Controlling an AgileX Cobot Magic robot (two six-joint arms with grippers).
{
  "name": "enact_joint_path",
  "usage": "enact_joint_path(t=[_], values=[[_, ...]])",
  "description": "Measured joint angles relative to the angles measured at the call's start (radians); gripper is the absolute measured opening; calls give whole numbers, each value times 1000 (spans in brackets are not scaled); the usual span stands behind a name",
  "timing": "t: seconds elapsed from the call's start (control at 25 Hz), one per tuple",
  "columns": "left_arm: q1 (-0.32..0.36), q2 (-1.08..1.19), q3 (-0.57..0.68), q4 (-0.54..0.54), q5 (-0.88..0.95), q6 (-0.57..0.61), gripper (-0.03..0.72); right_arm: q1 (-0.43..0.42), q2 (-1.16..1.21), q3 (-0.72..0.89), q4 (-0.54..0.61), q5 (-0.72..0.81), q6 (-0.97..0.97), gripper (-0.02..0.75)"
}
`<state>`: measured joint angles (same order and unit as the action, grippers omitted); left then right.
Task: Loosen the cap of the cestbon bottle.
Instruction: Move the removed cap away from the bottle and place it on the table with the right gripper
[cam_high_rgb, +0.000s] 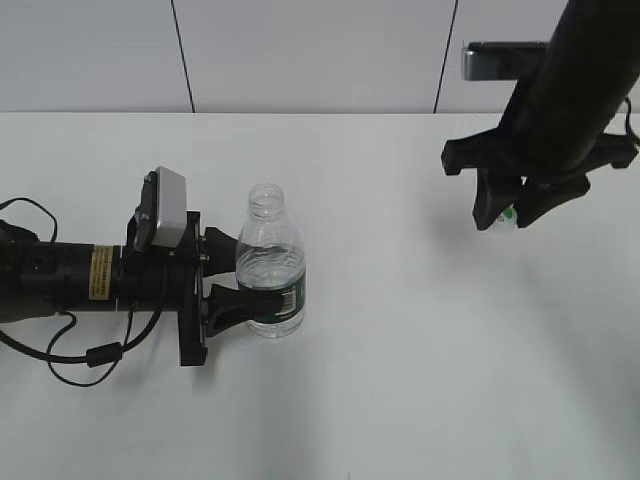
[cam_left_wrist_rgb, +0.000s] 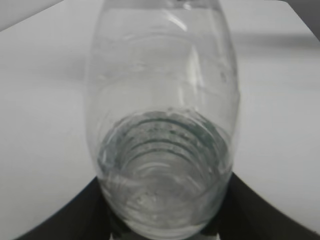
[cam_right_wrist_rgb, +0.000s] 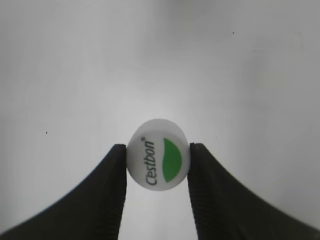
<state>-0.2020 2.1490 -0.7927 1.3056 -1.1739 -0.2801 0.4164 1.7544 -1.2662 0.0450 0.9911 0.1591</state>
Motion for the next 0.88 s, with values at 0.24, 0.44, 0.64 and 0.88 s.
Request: enact_joint_path(t=[0.24,0.44,0.64,0.88], values=[[0,0,0,0,0,0,354,0,17,164,9,-216,32,297],[0,0,0,0,0,0,354,0,82,204,14,-299,35,297],[0,0,0,0,0,0,354,0,142,204,16,-338,37,297],[0,0,0,0,-1,0,354,0,173,204,14,-385,37,297]])
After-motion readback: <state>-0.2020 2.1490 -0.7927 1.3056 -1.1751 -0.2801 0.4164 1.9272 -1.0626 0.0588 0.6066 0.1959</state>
